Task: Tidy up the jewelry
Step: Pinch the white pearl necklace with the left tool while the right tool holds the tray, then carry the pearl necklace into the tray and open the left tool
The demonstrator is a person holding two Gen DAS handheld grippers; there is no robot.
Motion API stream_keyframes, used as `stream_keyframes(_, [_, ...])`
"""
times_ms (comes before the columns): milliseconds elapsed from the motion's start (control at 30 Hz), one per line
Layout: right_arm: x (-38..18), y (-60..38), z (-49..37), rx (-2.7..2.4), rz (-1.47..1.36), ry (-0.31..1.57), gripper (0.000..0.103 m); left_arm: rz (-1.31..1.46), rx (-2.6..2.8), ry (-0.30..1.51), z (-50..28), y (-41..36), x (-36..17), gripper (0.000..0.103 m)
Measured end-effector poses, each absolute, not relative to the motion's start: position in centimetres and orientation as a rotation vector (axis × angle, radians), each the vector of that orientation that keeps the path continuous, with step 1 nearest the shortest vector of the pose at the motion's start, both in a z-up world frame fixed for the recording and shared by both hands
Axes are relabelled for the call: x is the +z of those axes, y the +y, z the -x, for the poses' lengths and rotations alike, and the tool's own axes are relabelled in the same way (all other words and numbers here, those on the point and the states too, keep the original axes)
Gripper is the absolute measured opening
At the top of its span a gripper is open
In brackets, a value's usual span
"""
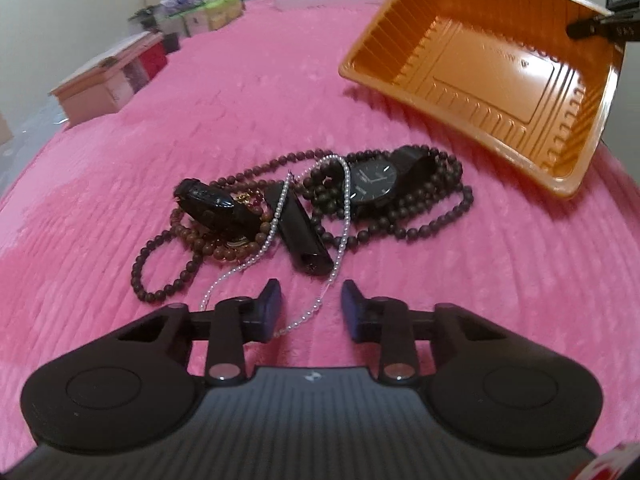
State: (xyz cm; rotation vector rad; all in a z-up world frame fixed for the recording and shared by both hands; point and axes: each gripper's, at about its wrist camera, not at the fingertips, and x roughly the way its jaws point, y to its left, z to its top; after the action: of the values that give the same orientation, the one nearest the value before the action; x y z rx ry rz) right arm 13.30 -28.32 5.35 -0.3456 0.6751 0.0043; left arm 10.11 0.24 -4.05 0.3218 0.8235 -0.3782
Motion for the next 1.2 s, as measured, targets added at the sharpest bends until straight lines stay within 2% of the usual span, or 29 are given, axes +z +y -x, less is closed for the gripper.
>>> stream_keyframes(200, [5.4,-28.5,-13.2,0.005,0.345,0.674,0.004,-0.351,-0.461,0.880,-11.4,0.2,-4.5,0.020])
stream_keyframes(233, [5.3,-28.4,-13.3,0.005,0.345,0.674,0.004,-0.360,-0.470,0.889,-11.6,0.1,-4.4,0.015])
stream_keyframes(267, [5.4,-28.4,-13.2,0.004,0.345,0.674,0.004,-0.368,-0.479,0.898,-11.6,0.0,-4.2,0.003])
stream_keyframes(533, [5.5,-28.5,-12.9,0.008,0.342,0.670,0.004,-0.378,-0.522,0.844,-10.0,0.4,-0.7,0.002])
stream_keyframes(900, [5.6,-28.7,-12.6,0.008,0.348,0.663,0.004,-0.382,-0.538,0.674,-11.1,0.5,9.8,0.002])
stream_keyframes(1200, [5.5,-28.7,-12.5,0.010,0.347,0.659,0.004,-0.392,-0.586,0.549,-12.3,-3.0,16.4,0.002])
